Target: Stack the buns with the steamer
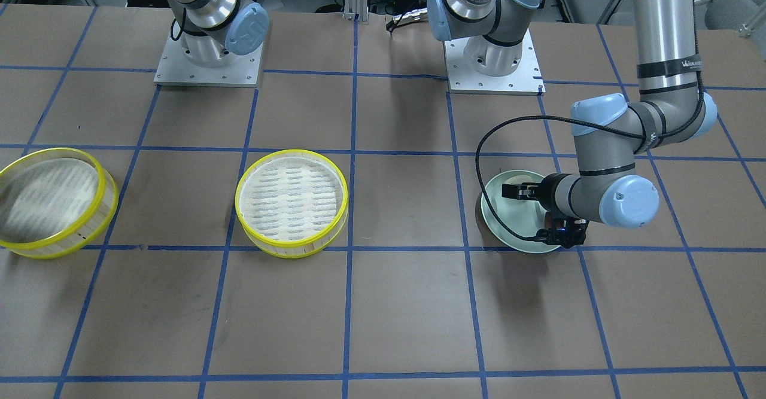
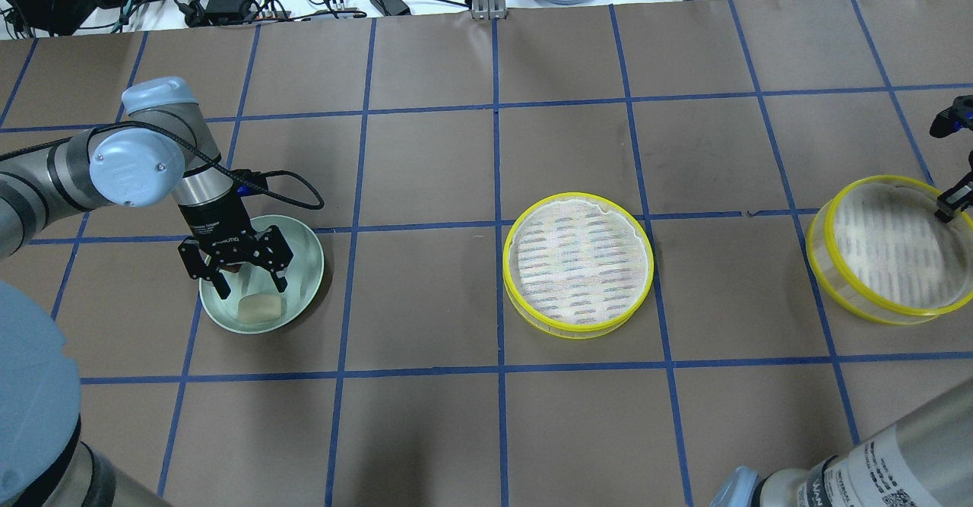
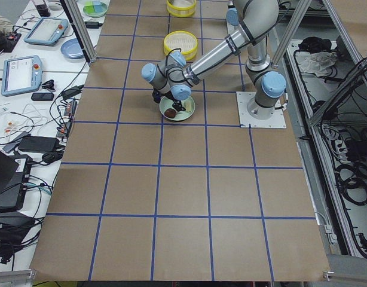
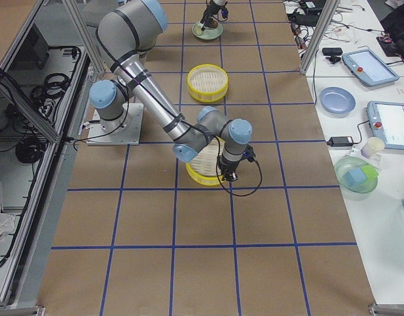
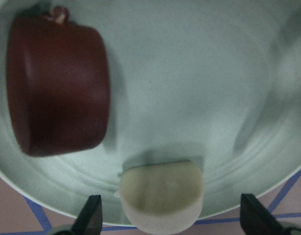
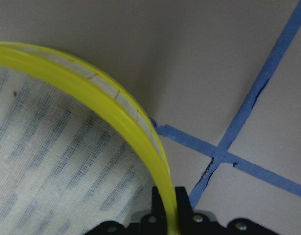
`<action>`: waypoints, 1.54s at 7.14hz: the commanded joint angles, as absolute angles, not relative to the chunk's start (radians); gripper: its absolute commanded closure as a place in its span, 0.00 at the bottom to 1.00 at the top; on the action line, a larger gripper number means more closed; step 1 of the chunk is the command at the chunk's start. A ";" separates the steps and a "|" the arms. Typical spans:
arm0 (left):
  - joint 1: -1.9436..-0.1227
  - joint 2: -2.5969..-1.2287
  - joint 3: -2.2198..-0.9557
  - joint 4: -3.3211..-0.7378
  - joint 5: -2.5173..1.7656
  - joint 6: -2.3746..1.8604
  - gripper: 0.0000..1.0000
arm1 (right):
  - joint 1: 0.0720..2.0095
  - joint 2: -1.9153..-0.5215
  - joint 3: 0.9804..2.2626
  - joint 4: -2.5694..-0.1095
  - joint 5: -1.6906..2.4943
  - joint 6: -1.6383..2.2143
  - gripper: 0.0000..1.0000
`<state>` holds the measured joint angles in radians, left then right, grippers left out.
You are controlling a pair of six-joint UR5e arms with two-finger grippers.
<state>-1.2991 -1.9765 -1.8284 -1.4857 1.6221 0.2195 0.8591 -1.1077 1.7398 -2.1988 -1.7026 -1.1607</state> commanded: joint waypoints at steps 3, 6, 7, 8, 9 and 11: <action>-1.298 -1.996 -1.815 -1.502 1.623 0.229 1.00 | 0.859 -1.208 1.732 -1.981 -1.587 -0.923 1.00; -1.298 -1.996 -1.801 -1.491 1.603 0.227 1.00 | 0.984 -1.299 1.752 -1.881 -1.621 -0.655 1.00; -1.296 -1.982 -1.789 -1.486 1.592 0.230 1.00 | 1.046 -1.314 1.756 -1.873 -1.627 -0.573 1.00; -1.295 -1.970 -1.748 -1.493 1.569 0.227 1.00 | 1.113 -1.343 1.784 -1.858 -1.632 -0.480 1.00; -1.289 -1.962 -1.700 -1.509 1.539 0.226 1.00 | 1.173 -1.386 1.810 -1.856 -1.643 -0.384 1.00; -1.314 -1.927 -1.637 -1.581 1.453 0.180 1.00 | 1.229 -1.402 1.821 -1.827 -1.644 -0.319 1.00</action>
